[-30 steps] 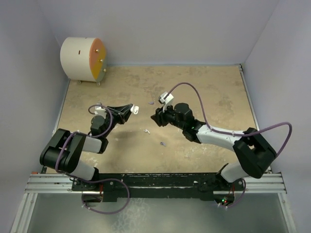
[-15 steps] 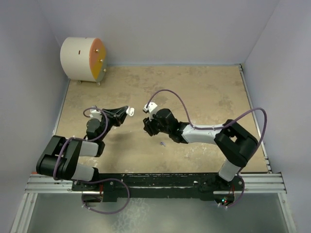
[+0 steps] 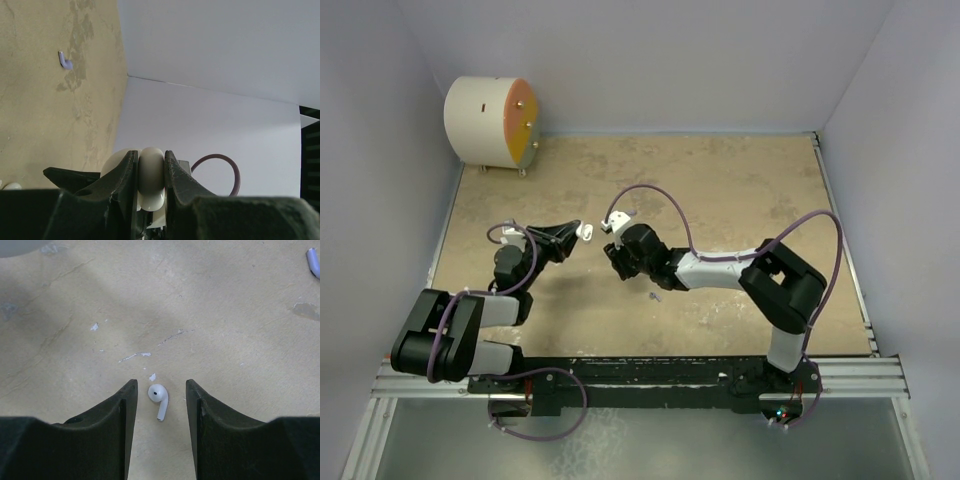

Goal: Insert the wireless bluetooth earbuds into the charging case
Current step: Pick up the earbud from the center of the board.

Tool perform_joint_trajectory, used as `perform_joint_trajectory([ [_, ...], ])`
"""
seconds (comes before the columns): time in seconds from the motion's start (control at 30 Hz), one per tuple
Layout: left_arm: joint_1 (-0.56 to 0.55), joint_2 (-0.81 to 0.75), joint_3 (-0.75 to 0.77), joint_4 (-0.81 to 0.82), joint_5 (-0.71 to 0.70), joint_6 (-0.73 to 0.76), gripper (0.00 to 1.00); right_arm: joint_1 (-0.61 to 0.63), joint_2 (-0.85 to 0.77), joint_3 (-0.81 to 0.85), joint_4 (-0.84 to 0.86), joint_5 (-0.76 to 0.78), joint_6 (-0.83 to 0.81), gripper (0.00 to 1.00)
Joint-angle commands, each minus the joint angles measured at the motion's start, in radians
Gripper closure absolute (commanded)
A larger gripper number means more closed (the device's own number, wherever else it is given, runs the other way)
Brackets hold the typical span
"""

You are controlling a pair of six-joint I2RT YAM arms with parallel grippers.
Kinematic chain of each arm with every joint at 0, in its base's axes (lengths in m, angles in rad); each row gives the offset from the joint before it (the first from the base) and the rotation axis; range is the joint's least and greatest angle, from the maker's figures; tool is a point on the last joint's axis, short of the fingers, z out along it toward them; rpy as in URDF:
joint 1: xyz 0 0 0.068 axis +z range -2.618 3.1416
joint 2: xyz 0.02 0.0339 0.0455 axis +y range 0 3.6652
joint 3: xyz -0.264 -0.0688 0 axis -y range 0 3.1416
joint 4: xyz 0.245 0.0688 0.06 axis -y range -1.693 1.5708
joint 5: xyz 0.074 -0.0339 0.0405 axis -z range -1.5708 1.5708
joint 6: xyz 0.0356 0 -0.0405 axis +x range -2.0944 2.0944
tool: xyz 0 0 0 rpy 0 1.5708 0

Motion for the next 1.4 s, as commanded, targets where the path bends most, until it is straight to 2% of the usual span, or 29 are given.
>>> perform_joint_trajectory([
  [0.0, 0.014, -0.026, -0.014, 0.038, 0.017, 0.024, 1.00, 0.018, 0.008, 0.047, -0.043, 0.057, 0.023, 0.54],
  [0.4, 0.018, -0.026, -0.012, 0.038, 0.021, 0.022, 1.00, 0.030, 0.036, 0.049, -0.060, 0.075, 0.032, 0.55],
  [1.37, 0.028, -0.024, -0.011, 0.041, 0.031, 0.018, 1.00, 0.040, 0.093, 0.075, -0.099, 0.079, 0.055, 0.65],
])
